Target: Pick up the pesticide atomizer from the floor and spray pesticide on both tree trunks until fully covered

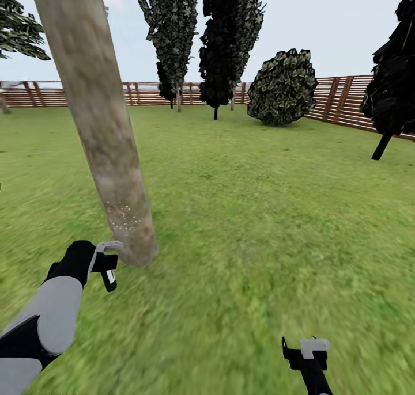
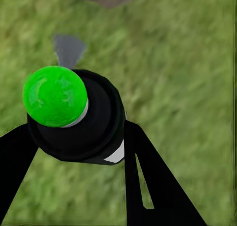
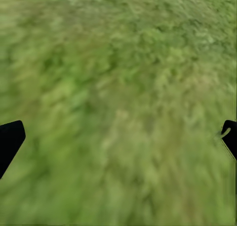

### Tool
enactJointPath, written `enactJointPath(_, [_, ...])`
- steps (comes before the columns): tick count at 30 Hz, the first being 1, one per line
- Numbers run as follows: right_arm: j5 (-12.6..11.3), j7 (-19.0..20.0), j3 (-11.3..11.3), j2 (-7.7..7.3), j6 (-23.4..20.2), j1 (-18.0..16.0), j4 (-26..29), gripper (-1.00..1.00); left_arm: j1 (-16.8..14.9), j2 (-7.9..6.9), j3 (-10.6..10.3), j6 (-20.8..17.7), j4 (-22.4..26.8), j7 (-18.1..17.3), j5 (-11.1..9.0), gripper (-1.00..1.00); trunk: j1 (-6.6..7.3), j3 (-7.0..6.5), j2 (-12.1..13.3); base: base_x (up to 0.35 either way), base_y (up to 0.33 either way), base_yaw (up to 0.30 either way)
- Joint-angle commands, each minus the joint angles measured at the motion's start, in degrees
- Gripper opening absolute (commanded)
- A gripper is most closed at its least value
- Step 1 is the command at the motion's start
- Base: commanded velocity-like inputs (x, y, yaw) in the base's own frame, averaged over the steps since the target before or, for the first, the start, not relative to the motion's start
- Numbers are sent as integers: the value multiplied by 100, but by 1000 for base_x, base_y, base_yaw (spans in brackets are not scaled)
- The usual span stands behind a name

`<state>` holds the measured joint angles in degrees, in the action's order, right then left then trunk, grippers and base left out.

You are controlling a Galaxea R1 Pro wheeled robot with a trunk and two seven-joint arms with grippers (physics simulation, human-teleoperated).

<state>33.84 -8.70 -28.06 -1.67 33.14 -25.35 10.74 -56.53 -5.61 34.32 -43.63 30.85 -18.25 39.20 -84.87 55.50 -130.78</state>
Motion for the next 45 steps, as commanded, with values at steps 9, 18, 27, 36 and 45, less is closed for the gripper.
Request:
enactJointPath(9, [61,-35,-24,0,17,-5,-10,100,-7,216,72,340,-17,18,58,-100,0,5,-2,135,-265,8])
enactJointPath(18, [61,-35,-24,0,17,-5,-10,100,-7,139,82,346,17,-3,67,-100,0,5,-2,144,-256,10])
enactJointPath(27, [61,-35,-24,0,17,-5,-10,100,-5,142,81,346,-37,9,53,-100,0,5,-2,46,-274,247])
enactJointPath(36, [61,-35,-24,0,17,-5,-10,100,-7,147,83,346,7,-3,53,-100,0,5,-2,144,-260,278])
enactJointPath(45, [61,-35,-24,0,17,-5,-10,100,-7,152,83,346,8,14,53,-100,0,5,-2,179,-232,171])
